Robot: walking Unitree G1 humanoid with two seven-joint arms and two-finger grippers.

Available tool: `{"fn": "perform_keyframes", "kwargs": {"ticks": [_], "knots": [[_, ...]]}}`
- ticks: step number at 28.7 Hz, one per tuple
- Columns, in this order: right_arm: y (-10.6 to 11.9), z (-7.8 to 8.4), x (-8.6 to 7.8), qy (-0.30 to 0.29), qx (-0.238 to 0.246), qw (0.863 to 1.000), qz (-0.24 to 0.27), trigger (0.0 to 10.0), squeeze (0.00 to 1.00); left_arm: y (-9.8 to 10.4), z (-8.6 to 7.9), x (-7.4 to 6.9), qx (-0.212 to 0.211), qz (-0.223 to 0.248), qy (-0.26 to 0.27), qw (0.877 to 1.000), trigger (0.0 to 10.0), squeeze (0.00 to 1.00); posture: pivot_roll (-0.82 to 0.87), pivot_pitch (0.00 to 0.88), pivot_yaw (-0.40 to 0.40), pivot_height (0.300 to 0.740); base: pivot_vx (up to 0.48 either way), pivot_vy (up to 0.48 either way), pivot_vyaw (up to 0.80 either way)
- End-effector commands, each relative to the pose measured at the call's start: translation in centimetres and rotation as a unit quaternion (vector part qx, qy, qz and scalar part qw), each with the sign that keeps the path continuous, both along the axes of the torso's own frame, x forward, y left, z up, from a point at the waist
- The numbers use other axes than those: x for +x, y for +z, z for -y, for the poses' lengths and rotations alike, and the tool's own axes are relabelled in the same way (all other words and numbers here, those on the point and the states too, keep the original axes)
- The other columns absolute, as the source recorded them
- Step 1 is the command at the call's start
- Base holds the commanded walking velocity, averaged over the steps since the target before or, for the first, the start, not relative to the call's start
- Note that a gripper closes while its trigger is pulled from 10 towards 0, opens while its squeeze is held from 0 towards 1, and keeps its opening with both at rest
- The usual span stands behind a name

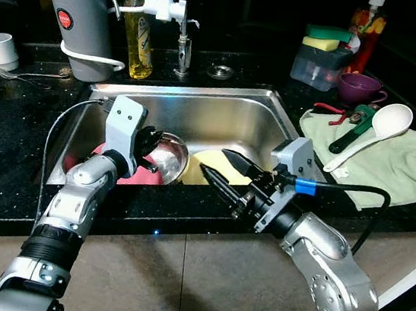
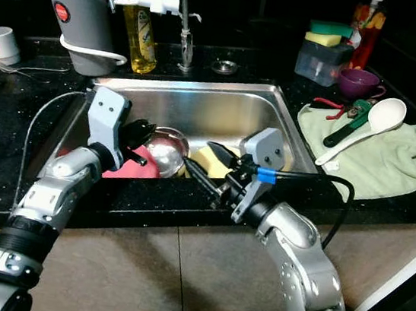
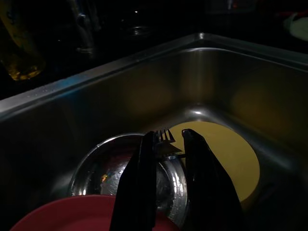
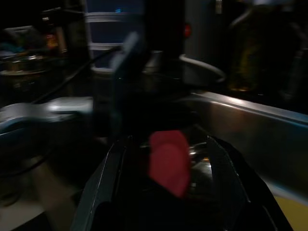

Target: Kitchen organization

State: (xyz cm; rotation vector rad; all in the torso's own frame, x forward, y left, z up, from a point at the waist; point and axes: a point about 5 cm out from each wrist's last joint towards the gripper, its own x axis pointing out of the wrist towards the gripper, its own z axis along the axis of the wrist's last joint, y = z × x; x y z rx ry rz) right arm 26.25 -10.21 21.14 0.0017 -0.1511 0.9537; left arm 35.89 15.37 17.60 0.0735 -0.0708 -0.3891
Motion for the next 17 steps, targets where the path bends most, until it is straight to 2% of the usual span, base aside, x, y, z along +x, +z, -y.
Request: {"fn": "perform_keyframes", "kwargs": {"ticks": [1,9,10,17], "knots": [[-0.65,-0.7,-0.78,0.035,-0.008,0.999,-0.019,10.0,0.0,0.08,-0.44,-0.08,0.001,-0.007,0.0,1.0,10.0,0.0,-0.13,0.0,0.048,0.74,0.0,0.0,0.0],[-1.2,-1.03,-1.47,0.061,-0.023,0.997,-0.031,10.0,0.0,-0.46,-0.52,-0.19,0.01,-0.03,-0.009,0.999,10.0,0.0,-0.13,0.0,0.049,0.74,0.0,0.0,0.0],[-1.2,-1.03,-1.4,0.058,-0.024,0.998,-0.032,10.0,0.0,-0.67,-0.51,-0.2,0.012,-0.035,-0.009,0.999,10.0,1.0,-0.13,0.0,0.051,0.74,0.0,0.0,0.0],[-1.19,-0.73,-0.86,0.031,-0.027,0.999,-0.028,10.0,0.0,-0.53,-0.95,-0.13,0.013,-0.031,0.009,0.999,10.0,1.0,-0.13,0.0,0.051,0.74,0.0,0.0,0.0]]}}
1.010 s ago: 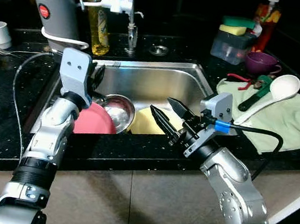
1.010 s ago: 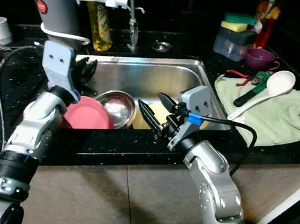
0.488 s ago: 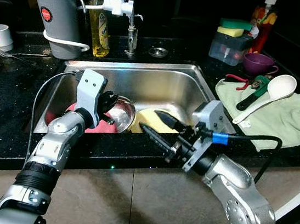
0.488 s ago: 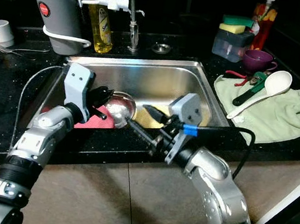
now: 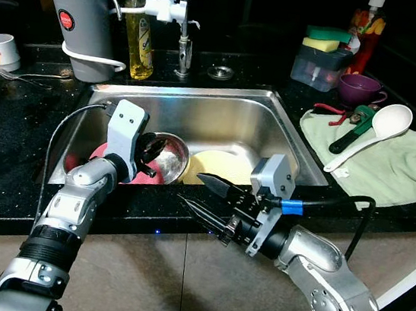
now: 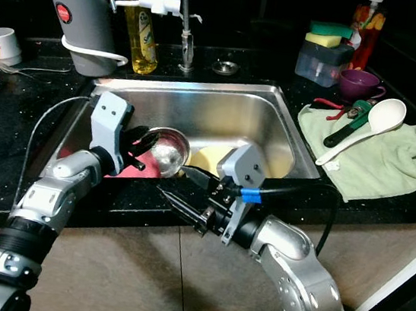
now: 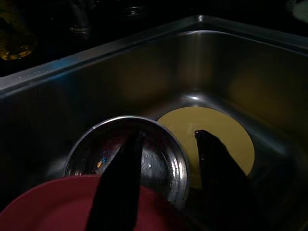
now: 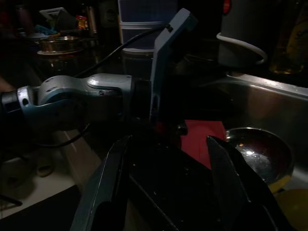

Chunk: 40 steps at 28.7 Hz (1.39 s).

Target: Kitchen organization

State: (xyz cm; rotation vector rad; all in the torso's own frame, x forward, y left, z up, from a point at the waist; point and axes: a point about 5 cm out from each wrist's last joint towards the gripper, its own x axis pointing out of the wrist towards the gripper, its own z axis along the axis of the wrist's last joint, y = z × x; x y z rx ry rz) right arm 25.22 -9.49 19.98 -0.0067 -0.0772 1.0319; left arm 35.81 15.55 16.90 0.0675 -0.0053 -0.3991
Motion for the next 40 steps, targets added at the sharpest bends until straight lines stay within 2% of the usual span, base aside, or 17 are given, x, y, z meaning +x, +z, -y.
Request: {"fn": "perform_keyframes", "kwargs": {"ticks": [1,3,8,9,10,11,16,17,19,21,28,32,40], "knots": [[0.0,0.1,0.4,-0.017,-0.004,1.0,0.004,10.0,0.0,0.3,-1.2,0.0,0.01,0.004,0.027,1.0,10.0,1.0,-0.13,0.0,0.051,0.74,0.0,0.0,0.0],[0.1,0.2,0.5,-0.021,-0.003,1.0,0.004,10.0,0.0,0.4,-1.4,0.1,0.011,0.005,0.031,0.999,10.0,1.0,-0.13,0.0,0.05,0.74,0.0,0.0,0.0],[0.3,0.4,1.0,-0.043,0.005,0.999,0.01,10.0,0.0,2.0,-3.1,0.3,0.014,0.048,0.1,0.994,10.0,1.0,-0.12,0.0,0.047,0.74,0.0,0.0,0.0],[0.4,0.5,1.3,-0.057,0.01,0.998,0.012,10.0,0.0,3.1,-4.2,0.3,0.012,0.085,0.15,0.985,10.0,0.07,-0.12,0.0,0.047,0.74,0.0,0.0,0.0],[0.4,0.6,1.5,-0.065,0.014,0.998,0.013,10.0,0.0,3.7,-4.7,0.1,0.013,0.104,0.175,0.979,10.0,0.0,-0.12,0.0,0.047,0.74,0.0,0.0,0.0],[0.5,0.7,1.7,-0.072,0.02,0.997,0.013,10.0,0.0,4.2,-5.2,-0.1,0.014,0.121,0.196,0.973,10.0,0.0,-0.12,0.0,0.047,0.74,0.0,0.0,0.0],[0.8,1.0,2.2,-0.096,0.038,0.994,0.023,10.0,0.0,4.7,-4.7,-0.9,0.013,0.142,0.203,0.969,10.0,0.0,-0.11,0.0,0.042,0.74,0.0,0.0,0.0],[0.9,1.1,2.4,-0.104,0.041,0.993,0.028,10.0,0.0,4.6,-3.9,-1.2,0.002,0.145,0.193,0.97,10.0,0.0,-0.1,0.0,0.04,0.74,0.0,0.0,0.0],[0.9,1.2,2.5,-0.106,0.042,0.993,0.03,10.0,0.0,4.5,-3.5,-1.3,-0.005,0.145,0.188,0.971,10.0,0.0,-0.1,0.0,0.04,0.74,0.0,0.0,0.0],[0.9,1.2,2.7,-0.114,0.045,0.992,0.028,10.0,0.0,4.0,-2.4,-1.6,-0.008,0.141,0.178,0.974,10.0,0.0,-0.1,0.0,0.04,0.74,0.0,0.0,0.0],[0.8,1.1,2.9,-0.117,0.05,0.991,0.027,10.0,0.0,2.9,-0.7,-1.7,-0.012,0.12,0.166,0.979,10.0,0.0,-0.1,0.0,0.043,0.74,0.0,0.0,0.0],[0.9,1.1,3.0,-0.118,0.053,0.991,0.029,10.0,0.0,2.9,-0.1,-1.8,-0.008,0.118,0.159,0.98,10.0,0.0,-0.1,0.0,0.045,0.74,0.0,0.065,0.0],[0.8,1.0,3.1,-0.118,0.054,0.991,0.031,10.0,0.0,3.2,0.0,-1.6,-0.002,0.122,0.158,0.98,10.0,0.0,-0.1,0.0,0.049,0.74,0.0,0.323,0.0]]}}
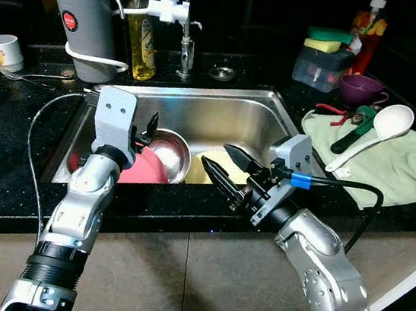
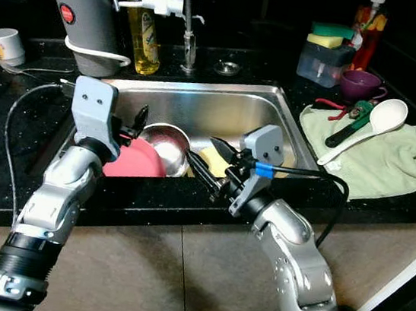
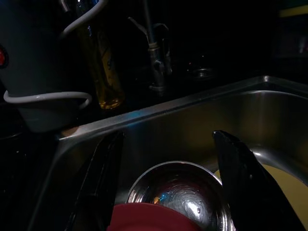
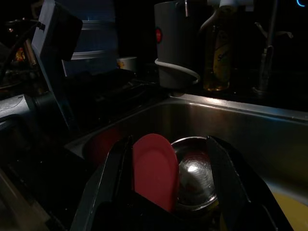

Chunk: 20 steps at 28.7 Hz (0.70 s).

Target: Kitchen organization

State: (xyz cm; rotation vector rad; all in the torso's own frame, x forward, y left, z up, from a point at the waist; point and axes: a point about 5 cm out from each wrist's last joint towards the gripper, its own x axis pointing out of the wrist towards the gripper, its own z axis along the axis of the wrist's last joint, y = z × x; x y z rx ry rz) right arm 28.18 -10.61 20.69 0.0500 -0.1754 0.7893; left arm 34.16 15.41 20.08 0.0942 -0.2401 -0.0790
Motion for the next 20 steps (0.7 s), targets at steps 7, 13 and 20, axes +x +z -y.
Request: {"fn": "perform_keyframes", "kwargs": {"ticks": [7,13,20], "knots": [[0.0,-0.2,0.2,-0.002,0.003,1.0,0.006,10.0,0.0,0.7,-0.5,0.0,0.017,0.012,0.016,1.0,10.0,0.0,-0.1,0.0,0.048,0.74,0.0,0.355,0.0],[0.0,-0.3,0.4,-0.007,0.006,1.0,0.009,10.0,0.0,1.2,-1.1,-0.1,0.024,0.025,0.03,0.999,10.0,0.0,-0.1,0.0,0.046,0.74,0.0,0.358,0.0],[0.2,-0.3,0.6,-0.012,0.008,1.0,0.013,10.0,0.0,1.0,-1.0,-0.2,0.027,0.023,0.03,0.999,10.0,0.0,-0.1,0.0,0.043,0.74,0.0,0.361,0.0]]}}
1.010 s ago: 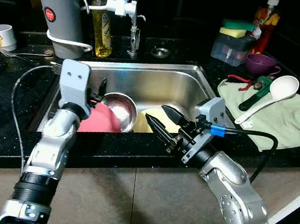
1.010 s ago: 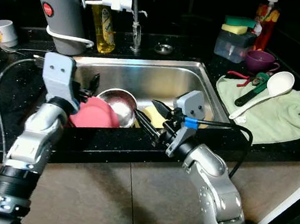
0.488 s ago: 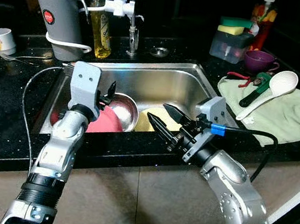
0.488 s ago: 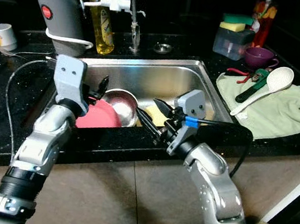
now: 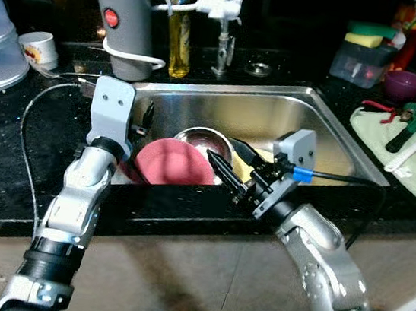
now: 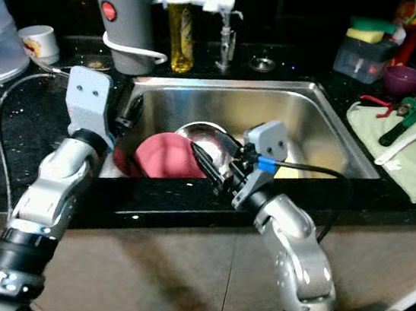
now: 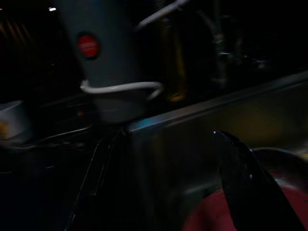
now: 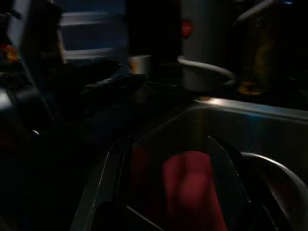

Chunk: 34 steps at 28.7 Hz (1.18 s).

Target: Kitchen organization

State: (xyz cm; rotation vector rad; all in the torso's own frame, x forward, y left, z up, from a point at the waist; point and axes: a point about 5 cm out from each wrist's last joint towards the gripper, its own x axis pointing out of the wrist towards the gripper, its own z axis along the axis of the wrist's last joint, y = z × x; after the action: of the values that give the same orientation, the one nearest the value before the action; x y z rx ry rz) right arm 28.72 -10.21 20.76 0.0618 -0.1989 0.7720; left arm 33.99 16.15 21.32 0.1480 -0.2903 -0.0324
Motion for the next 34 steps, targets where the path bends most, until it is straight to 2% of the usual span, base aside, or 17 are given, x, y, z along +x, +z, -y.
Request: {"fn": "perform_keyframes", "kwargs": {"ticks": [1,34], "knots": [[0.11,0.12,0.09,-0.004,-0.002,1.0,0.005,10.0,0.0,-0.25,-0.21,-0.01,0.004,-0.004,0.006,1.0,10.0,0.0,-0.1,0.0,0.044,0.74,0.0,0.36,0.0],[0.13,-0.1,0.07,-0.002,0.002,1.0,0.006,10.0,0.0,-0.33,-0.06,-0.18,0.008,-0.008,0.008,1.0,10.0,0.0,-0.09,0.0,0.044,0.74,0.0,0.362,0.0]]}}
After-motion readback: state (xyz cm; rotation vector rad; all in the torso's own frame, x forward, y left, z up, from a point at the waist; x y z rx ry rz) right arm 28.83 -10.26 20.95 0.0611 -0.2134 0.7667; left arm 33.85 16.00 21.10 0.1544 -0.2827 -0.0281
